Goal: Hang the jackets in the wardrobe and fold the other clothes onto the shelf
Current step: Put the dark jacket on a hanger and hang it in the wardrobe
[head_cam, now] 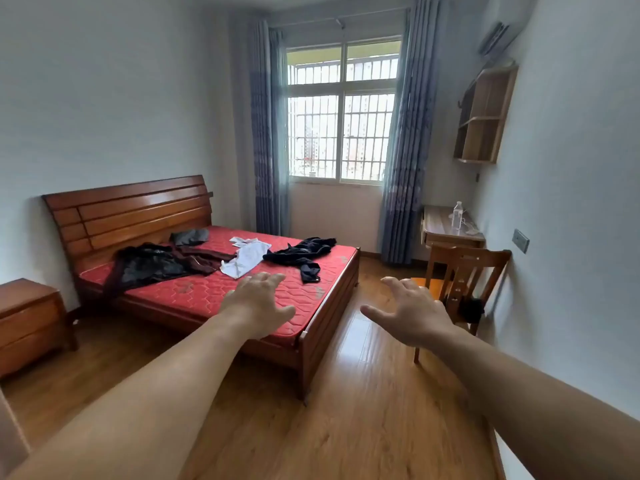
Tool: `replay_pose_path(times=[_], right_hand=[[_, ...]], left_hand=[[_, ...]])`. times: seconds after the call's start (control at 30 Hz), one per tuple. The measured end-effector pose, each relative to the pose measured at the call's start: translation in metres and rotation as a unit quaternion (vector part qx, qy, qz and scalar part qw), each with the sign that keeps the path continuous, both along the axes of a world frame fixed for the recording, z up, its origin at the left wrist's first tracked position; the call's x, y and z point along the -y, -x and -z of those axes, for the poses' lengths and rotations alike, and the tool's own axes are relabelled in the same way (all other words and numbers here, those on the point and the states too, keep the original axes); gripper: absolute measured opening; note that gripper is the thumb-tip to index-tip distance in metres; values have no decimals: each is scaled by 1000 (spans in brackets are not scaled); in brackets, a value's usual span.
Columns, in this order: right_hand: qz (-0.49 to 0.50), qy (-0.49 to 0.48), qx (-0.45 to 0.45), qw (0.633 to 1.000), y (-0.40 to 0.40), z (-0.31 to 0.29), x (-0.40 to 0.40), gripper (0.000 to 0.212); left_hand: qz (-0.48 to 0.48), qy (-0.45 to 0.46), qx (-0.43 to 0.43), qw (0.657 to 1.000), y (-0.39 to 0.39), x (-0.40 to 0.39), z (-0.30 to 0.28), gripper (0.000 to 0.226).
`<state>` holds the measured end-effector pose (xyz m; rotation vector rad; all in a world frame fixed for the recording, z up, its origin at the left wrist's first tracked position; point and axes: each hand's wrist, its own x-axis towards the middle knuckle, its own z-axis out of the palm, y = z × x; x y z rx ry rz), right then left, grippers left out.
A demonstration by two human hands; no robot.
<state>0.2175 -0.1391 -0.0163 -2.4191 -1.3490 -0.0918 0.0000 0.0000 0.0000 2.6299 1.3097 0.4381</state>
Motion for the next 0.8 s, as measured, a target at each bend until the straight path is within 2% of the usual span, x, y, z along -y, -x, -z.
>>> replay_pose_path(times=[0.13, 0.3, 0.5, 0.8], right_hand=[[12, 11, -5, 1000, -34, 6, -44, 85], [12, 21, -33, 999, -85, 12, -137, 85], [16, 30, -23, 999, -131, 5, -241, 83], [31, 37, -32, 998, -229, 21, -361, 86]], left_hand=[[5, 29, 34, 999, -37, -51, 9, 72], [21, 37, 55, 998, -86, -150, 23, 73], [11, 62, 69, 996, -131, -264, 22, 74], [25, 44, 19, 999, -234, -375, 29, 73]])
